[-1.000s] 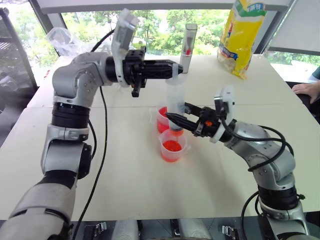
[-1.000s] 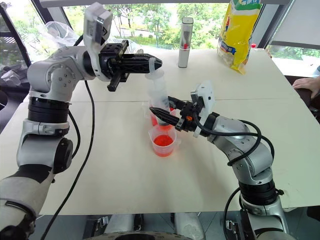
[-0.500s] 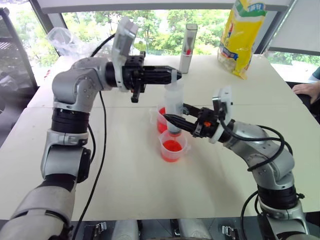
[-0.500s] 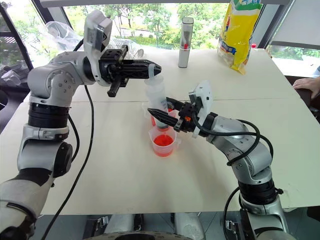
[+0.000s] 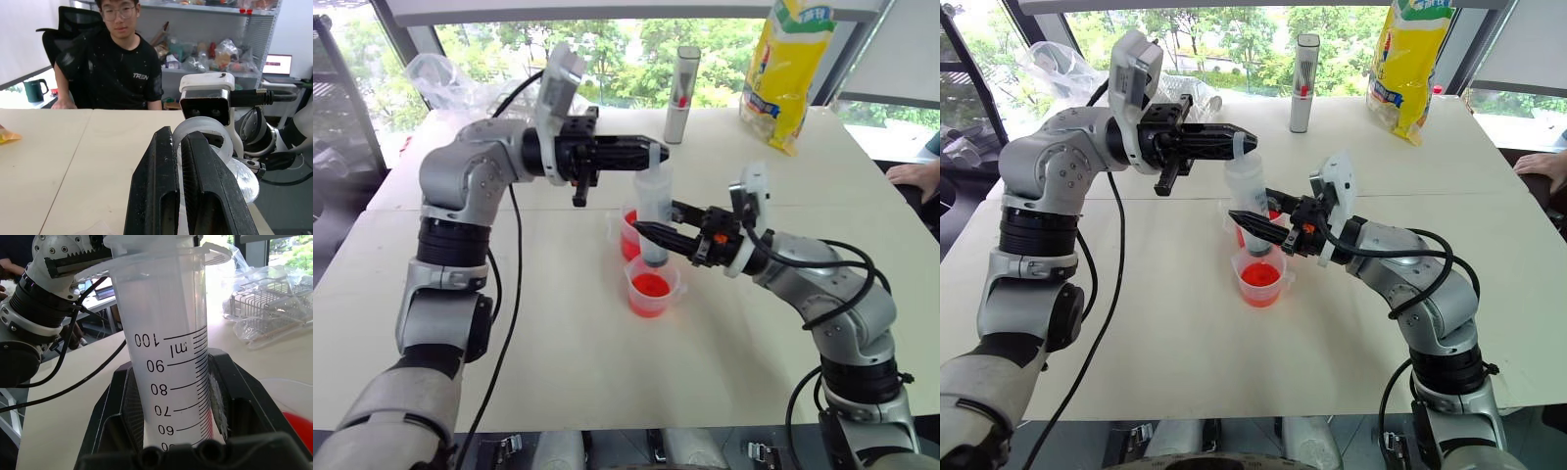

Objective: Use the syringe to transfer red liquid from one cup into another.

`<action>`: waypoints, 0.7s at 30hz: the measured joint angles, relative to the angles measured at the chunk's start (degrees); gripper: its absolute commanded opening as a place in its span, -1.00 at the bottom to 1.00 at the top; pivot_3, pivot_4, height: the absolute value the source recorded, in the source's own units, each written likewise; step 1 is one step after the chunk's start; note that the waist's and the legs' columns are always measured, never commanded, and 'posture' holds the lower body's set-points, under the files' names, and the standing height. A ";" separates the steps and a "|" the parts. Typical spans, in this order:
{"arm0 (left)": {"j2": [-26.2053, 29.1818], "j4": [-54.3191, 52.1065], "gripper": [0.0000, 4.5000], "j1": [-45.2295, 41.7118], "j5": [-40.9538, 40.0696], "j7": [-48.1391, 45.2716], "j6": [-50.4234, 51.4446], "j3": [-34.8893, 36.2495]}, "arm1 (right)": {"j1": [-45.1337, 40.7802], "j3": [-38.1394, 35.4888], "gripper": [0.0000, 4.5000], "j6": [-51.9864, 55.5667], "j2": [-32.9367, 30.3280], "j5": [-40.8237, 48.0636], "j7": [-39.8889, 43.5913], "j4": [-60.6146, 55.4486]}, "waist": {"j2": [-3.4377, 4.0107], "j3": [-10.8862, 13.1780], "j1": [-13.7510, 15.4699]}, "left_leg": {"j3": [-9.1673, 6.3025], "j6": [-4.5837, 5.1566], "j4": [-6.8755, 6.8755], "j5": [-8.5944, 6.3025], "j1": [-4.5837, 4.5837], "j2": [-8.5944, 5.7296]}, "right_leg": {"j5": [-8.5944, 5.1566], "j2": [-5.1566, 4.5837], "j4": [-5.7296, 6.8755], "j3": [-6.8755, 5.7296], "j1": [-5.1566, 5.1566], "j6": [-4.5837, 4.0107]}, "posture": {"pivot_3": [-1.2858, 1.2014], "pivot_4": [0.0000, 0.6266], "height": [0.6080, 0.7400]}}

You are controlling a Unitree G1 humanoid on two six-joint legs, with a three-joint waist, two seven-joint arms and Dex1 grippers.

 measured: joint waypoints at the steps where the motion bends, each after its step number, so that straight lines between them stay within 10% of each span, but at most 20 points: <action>1: -0.01 0.00 -1.00 0.00 0.00 0.01 0.02 0.00 | 0.00 0.00 -0.36 0.00 -0.01 0.00 0.00 0.00 | 0.00 0.00 -0.01 | 0.00 0.00 0.00 0.00 0.00 0.00 | 0.00 0.00 0.00 0.00 0.00 0.00 | 0.03 -0.52 1.00; 4: -0.04 0.00 -1.00 -0.03 -0.01 0.06 0.14 0.00 | 0.00 0.00 -0.36 0.00 -0.07 0.01 0.00 0.00 | 0.00 0.00 -0.02 | 0.00 0.00 0.00 0.00 0.00 0.00 | 0.00 0.00 0.00 0.00 0.00 0.00 | 0.03 -0.52 1.00; 14: 1.14 1.88 0.98 -1.96 0.14 1.16 1.66 0.44 | -0.01 0.07 -0.36 0.00 -0.09 1.10 0.27 -1.09 | 0.00 0.00 -0.13 | -0.02 0.00 -0.03 0.00 0.01 0.02 | 0.00 0.04 -0.01 0.00 0.00 0.00 | 0.03 -0.52 1.00; 21: 8.06 4.29 0.98 -1.89 1.33 -1.40 -0.04 0.36 | -0.91 -1.28 -0.36 -0.40 0.23 1.39 -1.49 -0.97 | 0.02 0.01 -0.16 | 0.00 0.00 -0.04 0.00 0.01 0.03 | 0.00 0.04 -0.01 0.01 -0.03 -0.01 | 0.03 -0.52 1.00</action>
